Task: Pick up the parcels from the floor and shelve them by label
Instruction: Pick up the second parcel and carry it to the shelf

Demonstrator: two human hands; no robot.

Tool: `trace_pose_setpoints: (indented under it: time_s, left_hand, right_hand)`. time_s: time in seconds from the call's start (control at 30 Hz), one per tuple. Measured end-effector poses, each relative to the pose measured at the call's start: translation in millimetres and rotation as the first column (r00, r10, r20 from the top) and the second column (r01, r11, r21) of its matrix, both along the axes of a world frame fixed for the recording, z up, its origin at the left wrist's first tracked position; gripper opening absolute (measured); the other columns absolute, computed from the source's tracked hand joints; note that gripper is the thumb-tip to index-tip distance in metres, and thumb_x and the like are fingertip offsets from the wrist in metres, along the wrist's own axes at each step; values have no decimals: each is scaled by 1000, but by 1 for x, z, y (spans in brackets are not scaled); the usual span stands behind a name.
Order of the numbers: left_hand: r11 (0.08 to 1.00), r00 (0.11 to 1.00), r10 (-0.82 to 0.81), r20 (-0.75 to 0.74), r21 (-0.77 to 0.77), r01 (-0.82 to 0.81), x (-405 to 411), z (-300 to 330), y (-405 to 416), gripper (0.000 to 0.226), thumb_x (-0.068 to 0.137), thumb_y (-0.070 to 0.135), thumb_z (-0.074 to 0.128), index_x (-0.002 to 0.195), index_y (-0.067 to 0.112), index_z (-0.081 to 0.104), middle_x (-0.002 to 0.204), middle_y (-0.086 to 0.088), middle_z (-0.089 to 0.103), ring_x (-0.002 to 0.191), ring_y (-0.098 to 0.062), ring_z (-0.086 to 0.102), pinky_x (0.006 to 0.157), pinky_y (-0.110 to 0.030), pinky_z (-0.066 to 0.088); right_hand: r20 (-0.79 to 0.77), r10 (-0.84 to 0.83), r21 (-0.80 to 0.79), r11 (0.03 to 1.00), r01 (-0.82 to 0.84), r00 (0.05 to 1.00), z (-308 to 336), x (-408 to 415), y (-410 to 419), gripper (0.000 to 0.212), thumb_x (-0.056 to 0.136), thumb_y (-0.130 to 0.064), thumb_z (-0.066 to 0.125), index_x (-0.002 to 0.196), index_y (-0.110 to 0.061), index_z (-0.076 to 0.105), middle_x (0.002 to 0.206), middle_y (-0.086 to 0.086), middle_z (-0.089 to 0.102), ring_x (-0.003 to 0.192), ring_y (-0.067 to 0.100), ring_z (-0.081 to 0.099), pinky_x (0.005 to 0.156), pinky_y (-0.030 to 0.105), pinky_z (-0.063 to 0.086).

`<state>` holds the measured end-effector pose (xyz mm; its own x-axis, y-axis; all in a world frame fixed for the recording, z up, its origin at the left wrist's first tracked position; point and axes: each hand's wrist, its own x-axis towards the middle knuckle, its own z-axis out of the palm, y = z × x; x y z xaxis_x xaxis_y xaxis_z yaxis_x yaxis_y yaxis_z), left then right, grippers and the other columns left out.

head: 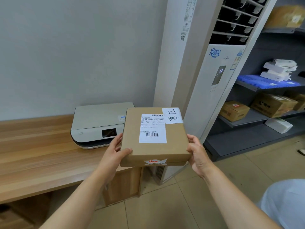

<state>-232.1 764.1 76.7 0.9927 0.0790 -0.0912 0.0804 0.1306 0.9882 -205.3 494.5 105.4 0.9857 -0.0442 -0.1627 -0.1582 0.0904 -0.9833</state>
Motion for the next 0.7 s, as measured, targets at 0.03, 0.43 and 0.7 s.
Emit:
trace_pose_setpoints:
  time_s: [0.03,0.43,0.7]
  left_hand:
    - [1000,1000,12,18,13,-12,0,2,-1,71,65,21,68,126,45,40,133,9,48,118,-15,49,87,-34,44]
    - [988,998,36,60,145,-44,-13,-13,-23,89,68,14,69,138,46,24,127,25,45,121,3,42,88,-15,41]
    - [933,960,279,15,235,-274,-58,-17,8,88,77,8,68,140,45,18,117,32,45,96,25,48,75,-7,43]
  right_hand:
    - [11,4,-15,1000,-4,1000,0,-1,0,41,81,5,39,109,-21,55,106,5,59,86,21,48,61,31,36]
    - [56,166,-275,951,-145,985,-26,14,-10,61,86,-4,49,138,-32,36,122,-10,56,103,2,53,78,22,44]
    - [102,394,-457,834,-309,913,-40,23,50,90,78,-18,68,148,-27,14,143,-9,36,128,9,38,109,33,32]
